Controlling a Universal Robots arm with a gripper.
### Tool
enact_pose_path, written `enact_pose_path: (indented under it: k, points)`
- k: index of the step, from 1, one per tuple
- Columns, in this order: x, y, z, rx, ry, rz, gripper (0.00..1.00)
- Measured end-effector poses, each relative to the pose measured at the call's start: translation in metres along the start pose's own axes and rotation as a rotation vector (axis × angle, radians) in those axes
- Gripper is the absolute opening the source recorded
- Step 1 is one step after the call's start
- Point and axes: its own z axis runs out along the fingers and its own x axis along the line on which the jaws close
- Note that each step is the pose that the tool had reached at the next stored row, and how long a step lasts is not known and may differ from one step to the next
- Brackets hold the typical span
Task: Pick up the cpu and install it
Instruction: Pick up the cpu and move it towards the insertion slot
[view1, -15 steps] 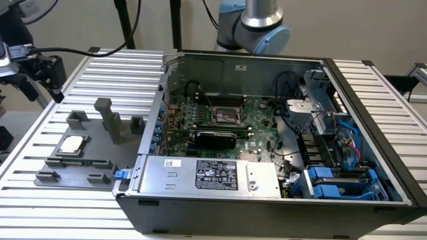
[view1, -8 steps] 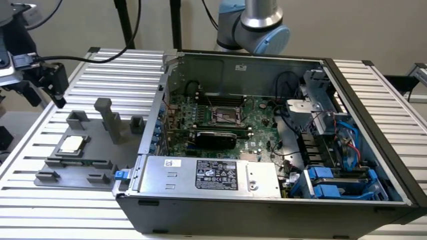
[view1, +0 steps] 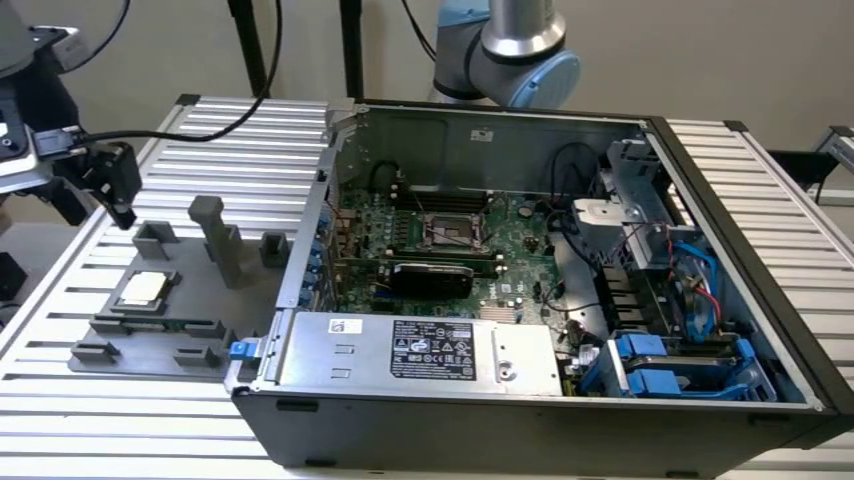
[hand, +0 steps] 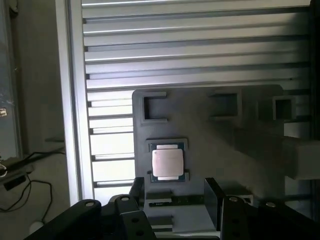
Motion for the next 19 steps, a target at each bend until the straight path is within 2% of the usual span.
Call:
enact_pose_path:
  k: [19]
  points:
    - [-0.003, -0.0093, 0.0343, 0.0001, 0.0001, 0.000, 0.60]
